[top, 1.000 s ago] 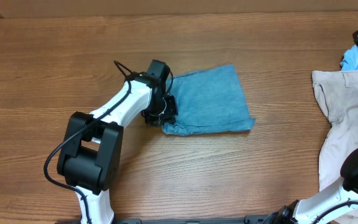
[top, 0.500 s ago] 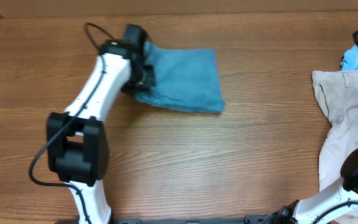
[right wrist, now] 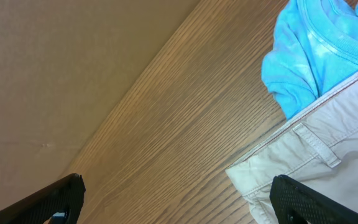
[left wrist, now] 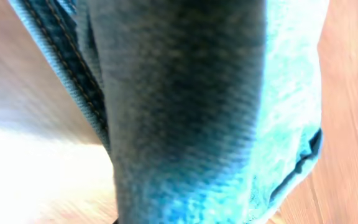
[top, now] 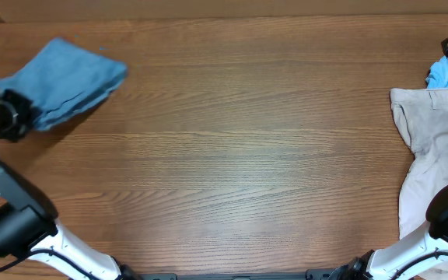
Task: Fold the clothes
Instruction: 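Drag the blue jeans bundle leftward to the table's left edge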
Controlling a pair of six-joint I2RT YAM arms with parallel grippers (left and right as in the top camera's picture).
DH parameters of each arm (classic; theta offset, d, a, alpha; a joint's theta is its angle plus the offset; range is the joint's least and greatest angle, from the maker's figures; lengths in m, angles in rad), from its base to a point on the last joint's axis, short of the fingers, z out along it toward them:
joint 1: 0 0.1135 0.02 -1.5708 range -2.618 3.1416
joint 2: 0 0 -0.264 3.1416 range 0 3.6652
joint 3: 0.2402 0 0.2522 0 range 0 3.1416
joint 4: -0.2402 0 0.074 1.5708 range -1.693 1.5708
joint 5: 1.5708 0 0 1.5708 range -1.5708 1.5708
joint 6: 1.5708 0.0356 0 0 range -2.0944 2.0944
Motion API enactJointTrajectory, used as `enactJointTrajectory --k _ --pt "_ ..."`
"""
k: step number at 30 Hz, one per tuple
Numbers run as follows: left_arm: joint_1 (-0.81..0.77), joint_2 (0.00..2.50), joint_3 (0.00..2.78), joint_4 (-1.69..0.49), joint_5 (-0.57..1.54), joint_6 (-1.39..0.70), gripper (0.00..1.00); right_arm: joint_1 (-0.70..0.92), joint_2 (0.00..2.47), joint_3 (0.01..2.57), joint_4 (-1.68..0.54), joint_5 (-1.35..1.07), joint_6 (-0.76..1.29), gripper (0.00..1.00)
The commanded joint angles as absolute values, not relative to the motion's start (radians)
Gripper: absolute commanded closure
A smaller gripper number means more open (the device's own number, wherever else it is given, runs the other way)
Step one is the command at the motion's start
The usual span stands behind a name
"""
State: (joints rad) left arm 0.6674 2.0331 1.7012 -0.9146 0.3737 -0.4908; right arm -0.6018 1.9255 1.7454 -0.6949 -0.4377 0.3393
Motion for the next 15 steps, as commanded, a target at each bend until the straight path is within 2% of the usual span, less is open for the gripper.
enactJointTrajectory --k 1,7,15 --pt "0.721 1.991 1.734 -0.914 0.244 -0.471 0.96 -0.603 1.925 1.747 -0.690 -0.438 0.337 0.00" --pt "0.808 1.991 1.729 -0.946 0.233 -0.611 0.96 -0.603 1.925 1.747 -0.690 -0.438 0.337 0.00" --pt "0.791 1.991 1.648 -0.966 0.236 -0.628 0.96 -0.603 1.925 1.747 -0.690 -0.438 0.337 0.00"
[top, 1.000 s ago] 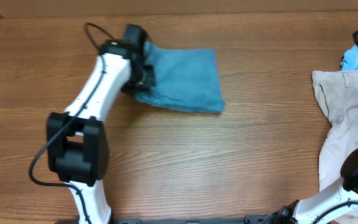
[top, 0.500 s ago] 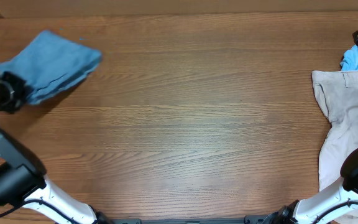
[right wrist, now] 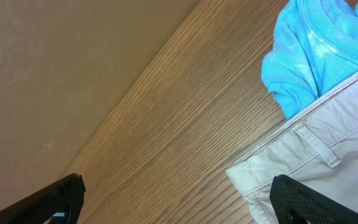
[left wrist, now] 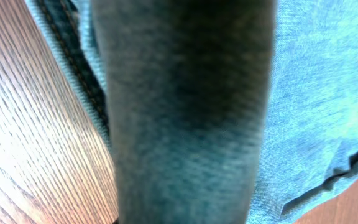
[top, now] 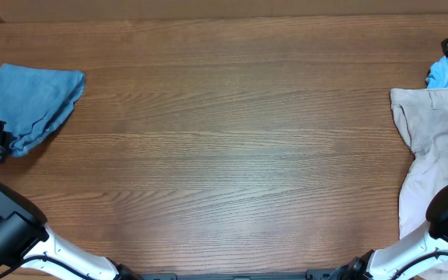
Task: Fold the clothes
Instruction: 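Drag the blue jeans bundle leftward to the table's left edge, then open the left gripper to release the bundle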
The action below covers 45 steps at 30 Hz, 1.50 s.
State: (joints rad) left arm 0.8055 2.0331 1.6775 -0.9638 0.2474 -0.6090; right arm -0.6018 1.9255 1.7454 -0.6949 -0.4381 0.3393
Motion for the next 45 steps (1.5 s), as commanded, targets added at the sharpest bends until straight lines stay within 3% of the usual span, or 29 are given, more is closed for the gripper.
enactJointTrajectory --k 1,6,7,9,10,12,22,23,24,26,27,31,39,45 --pt "0.785 1.991 1.639 -0.966 0.236 -0.631 0.96 -0.603 1.925 1.747 -0.690 -0.438 0.337 0.00" --pt "0.778 1.991 1.571 -0.933 0.236 -0.652 0.95 -0.603 1.925 1.747 -0.690 -0.438 0.337 0.00" --pt "0.778 1.991 1.548 -0.930 0.236 -0.651 0.88 -0.603 1.925 1.747 -0.690 -0.438 0.337 0.00" --pt "0.778 1.991 1.513 -0.931 0.237 -0.633 0.17 -0.603 1.925 1.747 -0.690 -0.438 0.337 0.00" --pt "0.778 1.991 1.505 -0.942 0.253 -0.606 0.03 -0.603 1.925 1.747 -0.690 -0.438 0.337 0.00" --pt "0.778 1.990 1.507 -0.976 0.300 -0.563 0.00 -0.603 1.925 1.747 -0.690 -0.438 0.337 0.00" --pt "0.765 1.973 1.718 -1.261 0.537 -0.449 0.00 -0.603 1.925 1.747 -0.690 -0.438 0.337 0.00" --pt "0.759 1.967 1.747 -1.264 0.544 -0.411 0.04 -0.603 1.925 1.747 -0.690 -0.438 0.337 0.00" --pt "0.752 1.963 1.771 -1.264 0.543 -0.364 0.12 -0.603 1.925 1.747 -0.690 -0.438 0.337 0.00" --pt "0.743 1.963 1.786 -1.242 0.522 -0.290 0.92 -0.603 1.925 1.747 -0.690 -0.438 0.337 0.00" --pt "0.741 1.963 1.785 -1.231 0.480 -0.291 0.96 -0.603 1.925 1.747 -0.690 -0.438 0.337 0.00" --pt "0.741 1.964 1.784 -1.203 0.234 -0.306 0.96 -0.603 1.925 1.747 -0.690 -0.438 0.337 0.00" --pt "0.739 1.975 1.694 -1.127 0.116 -0.364 0.96 -0.603 1.925 1.747 -0.690 -0.438 0.337 0.00" --pt "0.736 1.975 1.472 -0.971 0.064 -0.420 0.96 -0.603 1.925 1.747 -0.690 -0.438 0.337 0.00"
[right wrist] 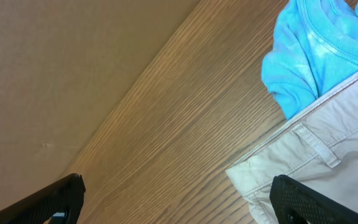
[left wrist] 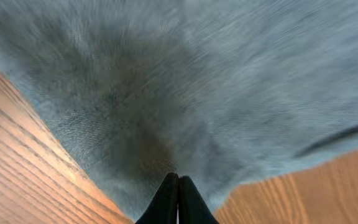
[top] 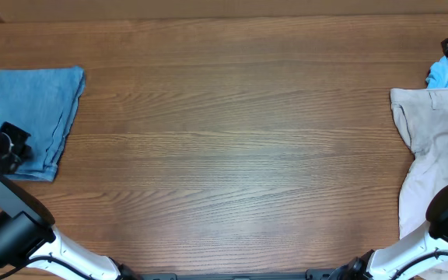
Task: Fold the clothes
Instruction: 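Open the left gripper to release the bundle, then raise the left gripper up and away from the bundle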
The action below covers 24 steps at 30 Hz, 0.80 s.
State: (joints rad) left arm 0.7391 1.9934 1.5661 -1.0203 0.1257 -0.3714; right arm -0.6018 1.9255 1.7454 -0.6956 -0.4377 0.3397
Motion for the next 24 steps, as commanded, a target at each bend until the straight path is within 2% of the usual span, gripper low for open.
enactJointTrajectory --k 1,5,9,15,19,20,22,23,24 --pt "0.736 1.975 1.420 -0.929 0.068 -0.424 0.96 -0.603 1.925 1.747 -0.690 -0.438 0.337 0.00" --pt "0.733 1.974 1.381 -0.878 0.237 -0.425 0.96 -0.603 1.925 1.747 -0.690 -0.438 0.337 0.00" --pt "0.712 1.971 1.532 -0.953 0.434 -0.416 0.96 -0.603 1.925 1.747 -0.690 -0.438 0.337 0.00" --pt "0.606 1.964 1.993 -1.268 0.438 -0.370 0.93 -0.603 1.925 1.747 -0.690 -0.438 0.337 0.00" --pt "0.473 1.964 2.074 -1.298 0.401 -0.353 0.85 -0.603 1.925 1.747 -0.690 -0.438 0.337 0.00" --pt "0.438 1.965 2.074 -1.293 0.382 -0.364 0.82 -0.603 1.925 1.747 -0.690 -0.438 0.337 0.00" --pt "0.348 1.966 2.068 -1.277 0.355 -0.368 0.63 -0.603 1.925 1.747 -0.690 -0.438 0.337 0.00" --pt "0.311 1.966 2.066 -1.268 0.355 -0.367 0.48 -0.603 1.925 1.747 -0.690 -0.438 0.337 0.00" --pt "0.272 1.966 2.064 -1.257 0.348 -0.366 0.22 -0.603 1.925 1.747 -0.690 -0.438 0.337 0.00"
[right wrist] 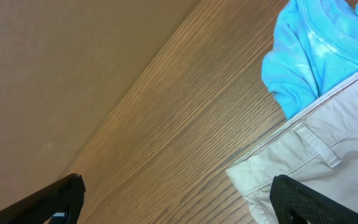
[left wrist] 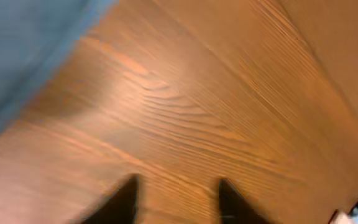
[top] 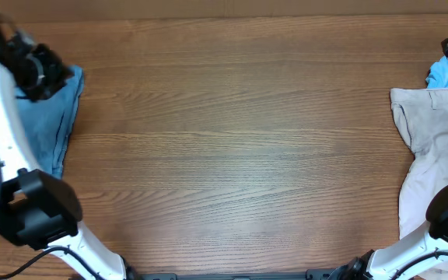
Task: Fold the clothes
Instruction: 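Raise the left gripper up and away from the bundle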
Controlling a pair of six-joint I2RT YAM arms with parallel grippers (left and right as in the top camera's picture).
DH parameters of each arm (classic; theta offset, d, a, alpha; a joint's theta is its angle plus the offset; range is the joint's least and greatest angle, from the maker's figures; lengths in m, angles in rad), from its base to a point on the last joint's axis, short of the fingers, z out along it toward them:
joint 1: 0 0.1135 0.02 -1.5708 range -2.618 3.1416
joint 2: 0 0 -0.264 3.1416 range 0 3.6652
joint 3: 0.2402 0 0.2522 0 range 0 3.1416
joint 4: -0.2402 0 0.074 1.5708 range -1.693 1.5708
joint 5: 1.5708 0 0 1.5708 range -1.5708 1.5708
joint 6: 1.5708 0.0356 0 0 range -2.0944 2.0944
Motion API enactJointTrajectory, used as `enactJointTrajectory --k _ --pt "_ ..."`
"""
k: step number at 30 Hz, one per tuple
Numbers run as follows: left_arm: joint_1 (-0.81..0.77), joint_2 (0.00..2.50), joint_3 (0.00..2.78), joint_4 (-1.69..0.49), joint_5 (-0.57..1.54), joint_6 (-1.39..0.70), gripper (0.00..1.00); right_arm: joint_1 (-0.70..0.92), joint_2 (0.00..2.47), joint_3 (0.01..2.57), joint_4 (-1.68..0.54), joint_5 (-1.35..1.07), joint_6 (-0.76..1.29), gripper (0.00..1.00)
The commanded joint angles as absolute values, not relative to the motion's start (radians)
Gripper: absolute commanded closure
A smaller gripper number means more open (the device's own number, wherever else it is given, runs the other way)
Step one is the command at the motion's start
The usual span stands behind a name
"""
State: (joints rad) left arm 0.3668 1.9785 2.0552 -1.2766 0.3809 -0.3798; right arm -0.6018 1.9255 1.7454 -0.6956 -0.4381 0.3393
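Observation:
A folded blue denim garment [top: 45, 124] lies flat at the table's left edge; its blurred corner [left wrist: 23, 56] fills the upper left of the left wrist view. My left gripper [left wrist: 178, 194] hovers open over bare wood beside it, by the garment's far right corner [top: 43, 71]. Beige trousers [top: 434, 155] lie unfolded at the right edge, with a light blue shirt [right wrist: 309, 50] bunched behind them. My right gripper [right wrist: 178, 200] is open at the far right corner, fingers wide apart, nothing between them.
The wooden table [top: 239, 140] runs between the two piles. A brown wall [right wrist: 61, 68] rises behind the table's far edge. Both arm bases stand at the near edge.
My left gripper has let go of the denim, opened, and gone from the garment's near left part to its far right corner. The denim lies still. The right arm has not moved.
My left gripper was shut on the denim, which lay crumpled and slanted at the far left. Then it lay nearer the left edge, then flat as a neat rectangle with the gripper still shut on it. Now it is released.

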Motion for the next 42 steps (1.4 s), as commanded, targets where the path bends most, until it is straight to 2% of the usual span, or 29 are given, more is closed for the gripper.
enactJointTrajectory --k 1,7,11,42 --pt "0.234 1.966 2.064 -1.256 0.332 -0.367 0.00 -0.603 1.925 1.747 -0.690 -0.438 0.337 0.00" --pt "0.061 1.966 2.064 -1.256 0.330 -0.366 0.00 -0.603 1.925 1.747 -0.690 -0.438 0.337 0.00" --pt "0.014 1.966 2.064 -1.256 0.330 -0.367 0.00 -0.603 1.925 1.747 -0.690 -0.438 0.337 0.00" --pt "0.010 1.966 2.064 -1.256 0.330 -0.366 0.00 -0.603 1.925 1.747 -0.690 -0.438 0.337 0.00"
